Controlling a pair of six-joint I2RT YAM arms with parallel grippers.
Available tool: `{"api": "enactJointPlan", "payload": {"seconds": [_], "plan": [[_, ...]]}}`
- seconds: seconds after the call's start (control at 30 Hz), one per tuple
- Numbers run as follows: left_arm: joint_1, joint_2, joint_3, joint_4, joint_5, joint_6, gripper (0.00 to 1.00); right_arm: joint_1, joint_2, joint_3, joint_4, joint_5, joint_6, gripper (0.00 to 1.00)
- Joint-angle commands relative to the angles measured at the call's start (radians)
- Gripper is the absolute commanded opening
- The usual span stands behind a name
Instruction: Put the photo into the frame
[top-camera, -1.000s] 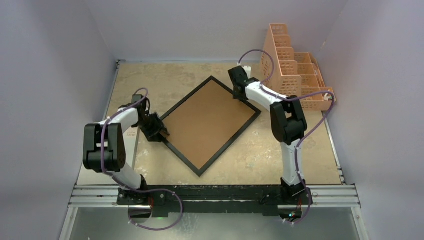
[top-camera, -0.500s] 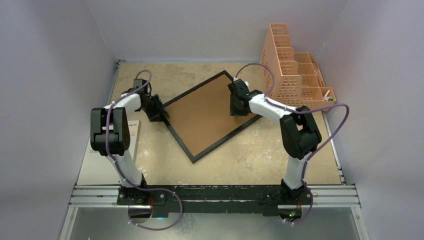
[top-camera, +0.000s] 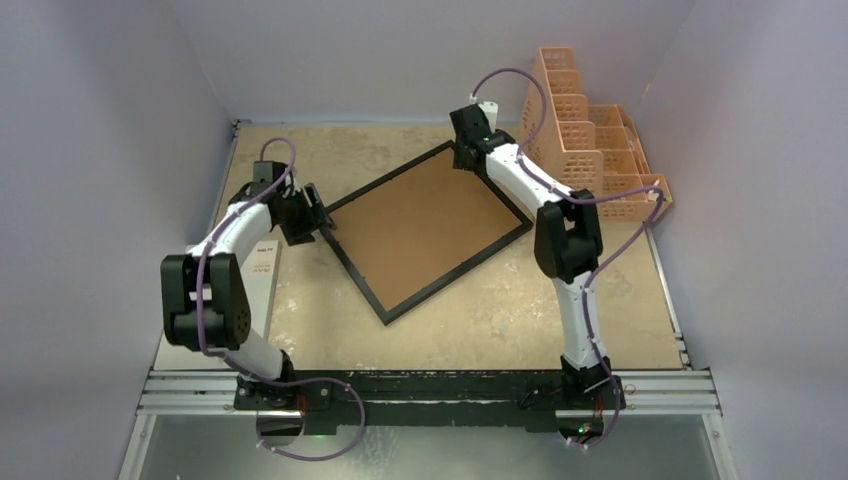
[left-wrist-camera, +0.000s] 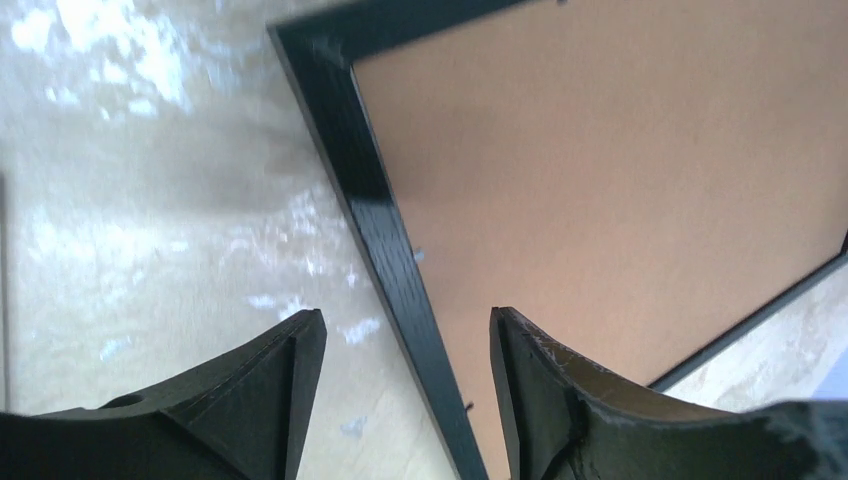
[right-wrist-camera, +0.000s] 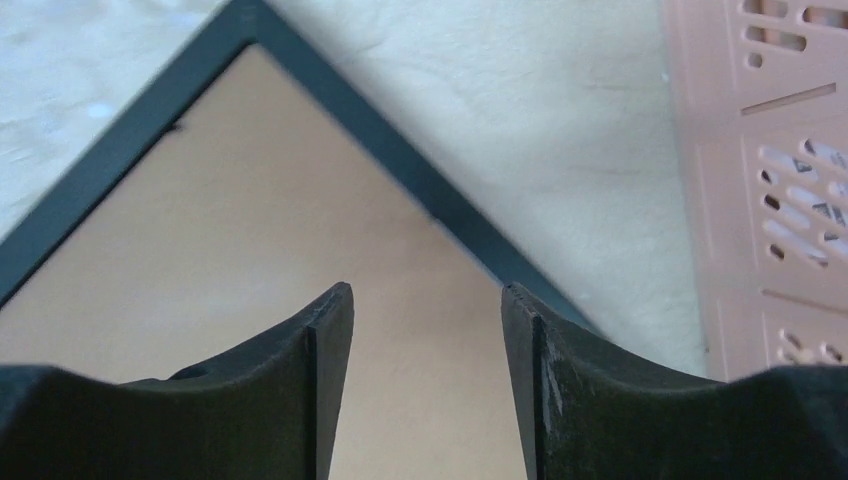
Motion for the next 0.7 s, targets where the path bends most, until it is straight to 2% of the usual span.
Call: {"api": "enactJointPlan", "payload": {"seconds": [0.0,0.1,0.23,0.47,0.67], "plan": [[0.0,-0.108,-0.104,0.017,0.056,-0.037,0.64,-0.038,0.115,0.133,-0.146,0.143,-0.055,0.57],[-0.006,-0.14,-0.159,0.029,0.087,-0.056,0.64,-0.063,0.138,0.133,-0.134,0.128,-0.066,0.57],[-0.007,-0.151,-0.198,0.036,0.096,-0.064,0.64,-0.09,0.119,0.084,-0.072,0.052,-0.093,0.61],[-0.01,-0.121,-0.21,0.048,0.119,-0.076,0.64,-0.135,0.107,0.018,-0.009,-0.202,-0.129,0.67],[-0.011,-0.113,-0.217,0.059,0.133,-0.085,0.64,-0.151,0.097,-0.031,0.038,-0.351,-0.139,0.75]]}}
